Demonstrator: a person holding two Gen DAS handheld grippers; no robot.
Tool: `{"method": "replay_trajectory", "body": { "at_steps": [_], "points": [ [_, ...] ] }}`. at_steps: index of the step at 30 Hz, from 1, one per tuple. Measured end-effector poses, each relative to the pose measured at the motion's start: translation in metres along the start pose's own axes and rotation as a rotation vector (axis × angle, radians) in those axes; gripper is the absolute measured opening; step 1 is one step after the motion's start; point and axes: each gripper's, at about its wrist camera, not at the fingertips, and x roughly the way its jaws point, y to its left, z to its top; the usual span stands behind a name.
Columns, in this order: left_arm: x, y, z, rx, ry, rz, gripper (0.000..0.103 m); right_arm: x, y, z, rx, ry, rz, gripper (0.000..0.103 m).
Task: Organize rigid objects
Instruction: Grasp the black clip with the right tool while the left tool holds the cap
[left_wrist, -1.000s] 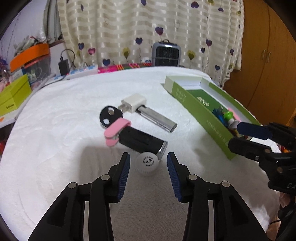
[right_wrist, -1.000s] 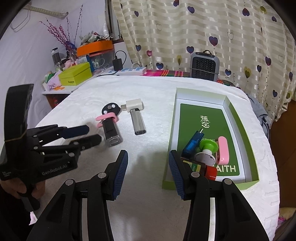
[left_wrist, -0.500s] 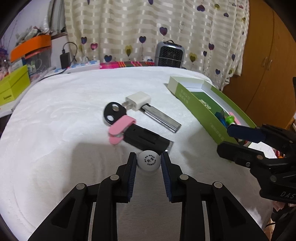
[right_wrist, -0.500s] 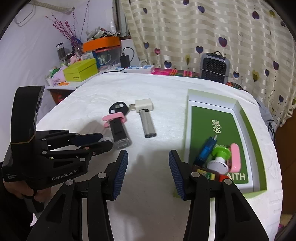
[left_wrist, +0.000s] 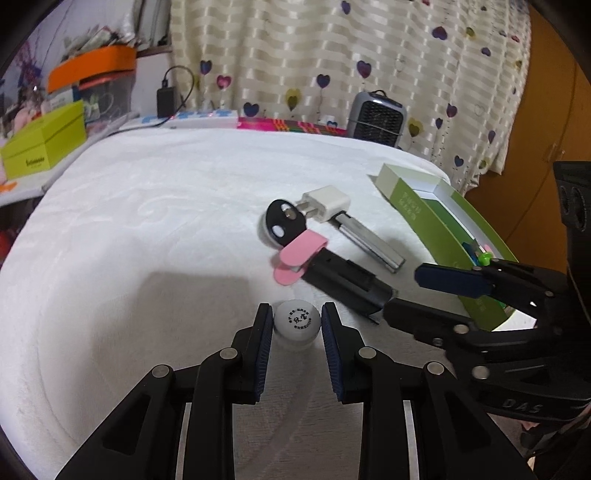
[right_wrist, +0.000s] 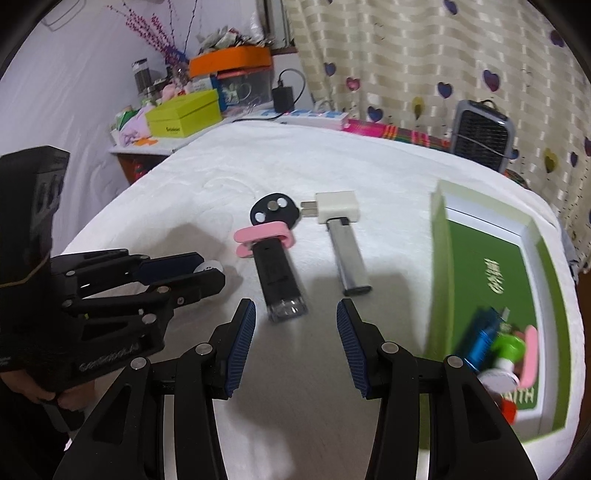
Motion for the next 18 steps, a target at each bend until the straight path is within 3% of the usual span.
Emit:
{"method": "replay_trajectory", "body": {
  "at_steps": [12, 16, 18],
  "points": [
    [0.009, 0.007, -0.001, -0.039, 0.041, -0.026, 0.026, 0.036, 0.005, 0.01, -0.052, 0.07, -0.016, 0.047],
    [0.009, 0.007, -0.001, -0.037, 0.041, -0.024, 0.026, 0.036, 0.008, 0.009, -0.068, 0.066, -0.005, 0.03],
    [0.009, 0.007, -0.001, -0.036, 0.04, -0.024, 0.026, 0.035, 0.01, 0.008, -0.078, 0.064, -0.007, 0.028]
  ]
}}
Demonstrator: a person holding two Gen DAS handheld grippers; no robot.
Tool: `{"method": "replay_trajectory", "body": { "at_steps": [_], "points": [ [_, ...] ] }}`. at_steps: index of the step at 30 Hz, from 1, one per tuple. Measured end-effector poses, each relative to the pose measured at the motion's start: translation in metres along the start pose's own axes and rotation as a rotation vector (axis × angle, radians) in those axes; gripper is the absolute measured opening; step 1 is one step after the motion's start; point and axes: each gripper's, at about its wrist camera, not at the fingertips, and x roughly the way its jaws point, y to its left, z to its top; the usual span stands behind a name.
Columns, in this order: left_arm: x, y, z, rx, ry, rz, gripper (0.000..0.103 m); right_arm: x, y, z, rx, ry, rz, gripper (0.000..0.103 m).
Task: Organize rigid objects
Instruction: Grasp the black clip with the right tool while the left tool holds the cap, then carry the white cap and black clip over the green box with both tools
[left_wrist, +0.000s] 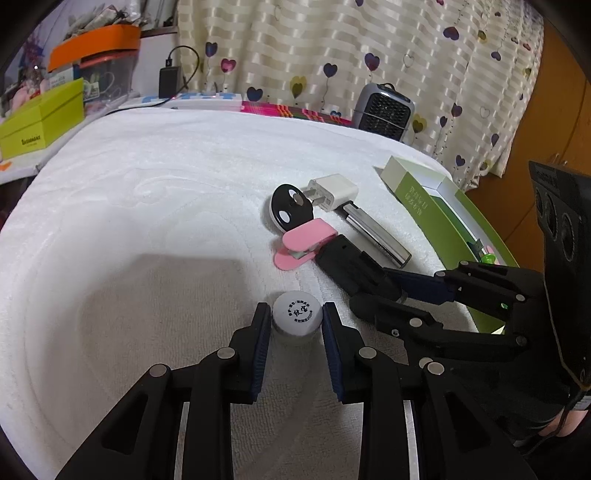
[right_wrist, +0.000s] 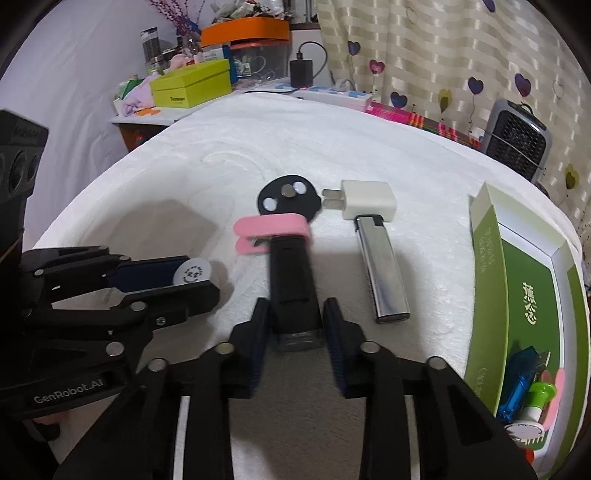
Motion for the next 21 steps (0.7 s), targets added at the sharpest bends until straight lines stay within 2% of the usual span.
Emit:
{"method": "replay_trajectory", "body": {
  "at_steps": [11, 21],
  "points": [
    [-0.002, -0.004, 0.001, 0.016, -0.002, -0.002, 0.027, -0.013, -0.004, -0.012, 0.041, -0.017, -0.001, 0.028],
    [-0.012, -0.02, -0.003, 0.055, -0.042, 0.019, 0.027, -0.033, -0.008, -0.021, 0.078, -0.06, -0.003, 0.028]
  ]
}}
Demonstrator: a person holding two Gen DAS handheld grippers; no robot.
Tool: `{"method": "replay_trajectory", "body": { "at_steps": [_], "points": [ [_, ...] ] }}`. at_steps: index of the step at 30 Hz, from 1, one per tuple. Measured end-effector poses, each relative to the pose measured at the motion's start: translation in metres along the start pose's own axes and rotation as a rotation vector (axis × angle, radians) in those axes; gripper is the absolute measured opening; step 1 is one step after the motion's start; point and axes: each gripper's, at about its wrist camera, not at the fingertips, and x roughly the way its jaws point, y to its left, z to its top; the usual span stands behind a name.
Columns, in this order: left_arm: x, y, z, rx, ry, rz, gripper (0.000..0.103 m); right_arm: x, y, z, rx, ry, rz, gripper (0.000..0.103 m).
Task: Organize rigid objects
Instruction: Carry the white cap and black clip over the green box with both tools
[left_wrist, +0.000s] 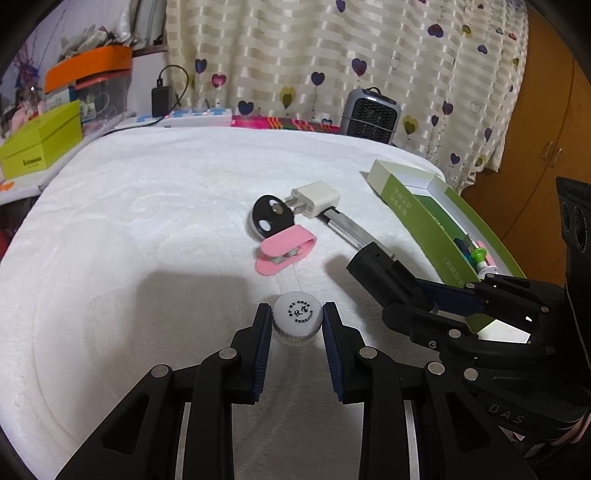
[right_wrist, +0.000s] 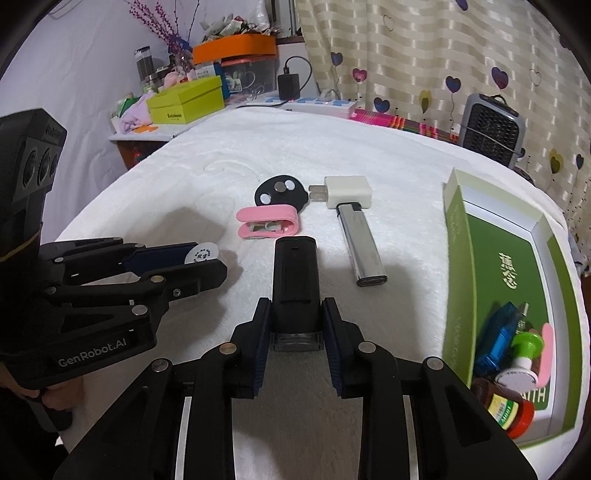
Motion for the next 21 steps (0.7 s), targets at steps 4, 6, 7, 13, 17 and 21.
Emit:
{"method": "replay_trajectory", "body": {
  "at_steps": [4, 6, 7, 13, 17, 21],
  "points": [
    [-0.005, -0.01, 0.0, 0.014, -0.016, -0.004, 0.027, -0.011, -0.003, -0.003, 0.016, -0.031, -0.006, 0.028],
    [-0.008, -0.014, 0.0, 0.021, -0.026, -0.008, 0.026, -0.017, -0.005, -0.004, 0.024, -0.047, -0.009, 0.028],
    [-0.01, -0.017, 0.001, 0.025, -0.032, -0.009, 0.027, -0.02, -0.006, -0.005, 0.028, -0.054, -0.009, 0.028],
    [-0.017, -0.032, 0.001, 0.042, -0.051, -0.013, 0.027, -0.033, -0.011, -0.009, 0.042, -0.083, -0.007, 0.028],
    [-0.021, -0.041, 0.002, 0.053, -0.061, -0.019, 0.027, -0.041, -0.014, -0.013, 0.05, -0.102, -0.007, 0.028],
    [-0.025, -0.051, 0.002, 0.07, -0.068, -0.025, 0.027, -0.049, -0.018, -0.017, 0.06, -0.122, -0.008, 0.028]
  ]
}}
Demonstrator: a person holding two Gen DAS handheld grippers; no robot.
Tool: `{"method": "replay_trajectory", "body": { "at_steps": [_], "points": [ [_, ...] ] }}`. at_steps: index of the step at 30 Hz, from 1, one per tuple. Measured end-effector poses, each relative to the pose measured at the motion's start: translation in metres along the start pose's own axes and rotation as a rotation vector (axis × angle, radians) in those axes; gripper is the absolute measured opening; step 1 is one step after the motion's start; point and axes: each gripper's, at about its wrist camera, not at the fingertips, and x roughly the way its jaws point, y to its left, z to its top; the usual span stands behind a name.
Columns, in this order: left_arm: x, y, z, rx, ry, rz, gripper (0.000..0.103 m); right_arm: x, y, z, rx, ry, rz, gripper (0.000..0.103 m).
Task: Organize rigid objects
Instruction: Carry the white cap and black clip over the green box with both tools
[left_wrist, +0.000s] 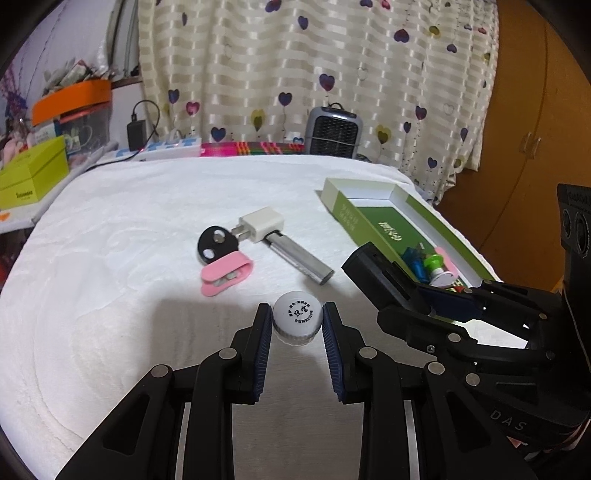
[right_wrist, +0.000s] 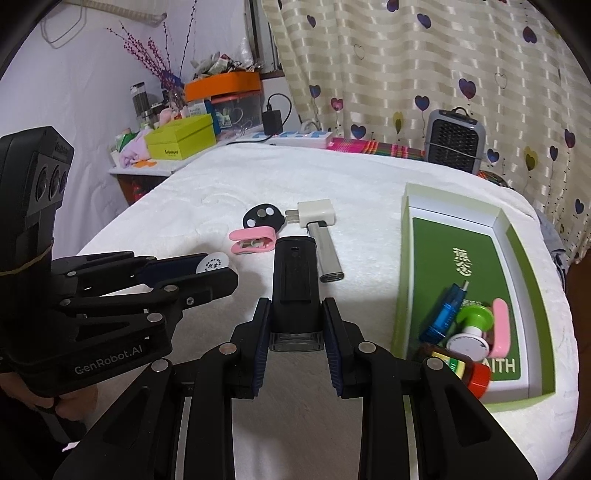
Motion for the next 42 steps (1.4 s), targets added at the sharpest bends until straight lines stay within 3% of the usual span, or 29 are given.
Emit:
{"method": "replay_trajectory", "body": {
  "at_steps": [14, 42],
  "points": [
    [-0.003, -0.031, 0.006, 0.054, -0.017, -0.031, 0.027, -0.025, -0.021, -0.007, 0.044, -0.058, -0.025, 0.028],
    [0.018, -0.069, 0.014, 0.128, -0.005, -0.087, 0.027, -0.042, -0.057, -0.016, 0.115, -0.08, -0.07, 0.028]
  ]
}}
